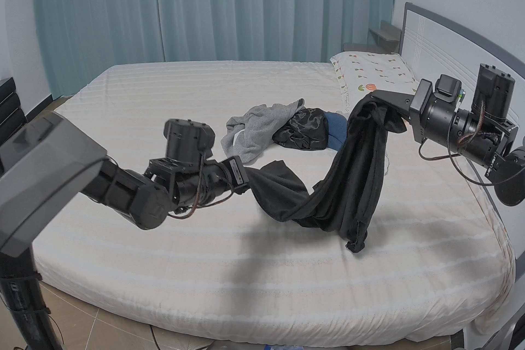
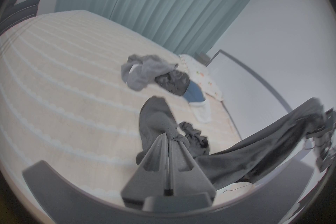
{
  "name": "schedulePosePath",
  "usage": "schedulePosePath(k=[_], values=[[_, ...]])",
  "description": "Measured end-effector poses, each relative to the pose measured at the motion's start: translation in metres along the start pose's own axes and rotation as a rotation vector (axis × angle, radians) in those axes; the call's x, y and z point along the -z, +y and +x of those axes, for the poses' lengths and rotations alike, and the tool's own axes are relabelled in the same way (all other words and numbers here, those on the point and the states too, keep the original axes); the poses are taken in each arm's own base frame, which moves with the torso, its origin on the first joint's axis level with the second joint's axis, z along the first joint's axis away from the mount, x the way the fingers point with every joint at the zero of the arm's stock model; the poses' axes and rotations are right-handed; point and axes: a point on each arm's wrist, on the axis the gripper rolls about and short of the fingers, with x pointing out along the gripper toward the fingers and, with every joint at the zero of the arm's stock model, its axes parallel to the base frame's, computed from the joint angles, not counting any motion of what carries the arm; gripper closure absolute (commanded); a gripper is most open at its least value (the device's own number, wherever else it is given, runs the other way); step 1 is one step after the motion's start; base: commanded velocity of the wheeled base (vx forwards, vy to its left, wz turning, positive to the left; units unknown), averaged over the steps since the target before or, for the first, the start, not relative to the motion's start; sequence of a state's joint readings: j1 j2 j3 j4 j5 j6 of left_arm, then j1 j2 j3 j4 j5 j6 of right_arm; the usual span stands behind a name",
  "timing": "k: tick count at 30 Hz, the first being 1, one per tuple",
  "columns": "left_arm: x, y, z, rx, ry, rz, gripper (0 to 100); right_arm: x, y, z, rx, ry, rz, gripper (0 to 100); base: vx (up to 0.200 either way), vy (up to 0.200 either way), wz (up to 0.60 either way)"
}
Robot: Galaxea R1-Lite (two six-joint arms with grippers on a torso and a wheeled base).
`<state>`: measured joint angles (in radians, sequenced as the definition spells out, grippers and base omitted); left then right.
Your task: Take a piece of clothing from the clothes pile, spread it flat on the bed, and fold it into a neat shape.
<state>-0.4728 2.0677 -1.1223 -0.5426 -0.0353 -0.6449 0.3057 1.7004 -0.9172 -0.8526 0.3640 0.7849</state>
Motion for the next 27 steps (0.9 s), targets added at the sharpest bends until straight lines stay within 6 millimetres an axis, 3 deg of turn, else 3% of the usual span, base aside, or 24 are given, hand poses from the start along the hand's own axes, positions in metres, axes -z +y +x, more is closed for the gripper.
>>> schedulePosePath(k=[4,10,15,18,21,27], values=[[-0.029,-0.015,-0.035,0.03,-0.061,-0.015,100,-0.025,0.006,0.016,-0.035,-0.115,-0.04,100,0.0,0.0,0.0],[-0.055,-0.021,-0.063,0.023,-0.1,-0.068,100,-0.055,0.023,0.022,-0.09,-0.246,-0.09,100,0.0,0.0,0.0],[-0.068,-0.024,-0.081,0.037,-0.141,-0.109,100,-0.061,0.03,0.023,-0.113,-0.277,-0.104,100,0.0,0.0,0.0],[-0.067,-0.021,-0.086,0.03,-0.137,-0.126,100,-0.049,0.021,0.023,-0.089,-0.241,-0.082,100,0.0,0.0,0.0],[-0.06,-0.016,-0.087,0.019,-0.116,-0.146,100,-0.023,0.005,0.023,-0.045,-0.169,-0.042,100,0.0,0.0,0.0],[-0.029,-0.005,-0.079,0.014,-0.044,-0.216,100,0.031,-0.019,0.026,-0.027,-0.063,0.015,100,0.0,0.0,0.0]])
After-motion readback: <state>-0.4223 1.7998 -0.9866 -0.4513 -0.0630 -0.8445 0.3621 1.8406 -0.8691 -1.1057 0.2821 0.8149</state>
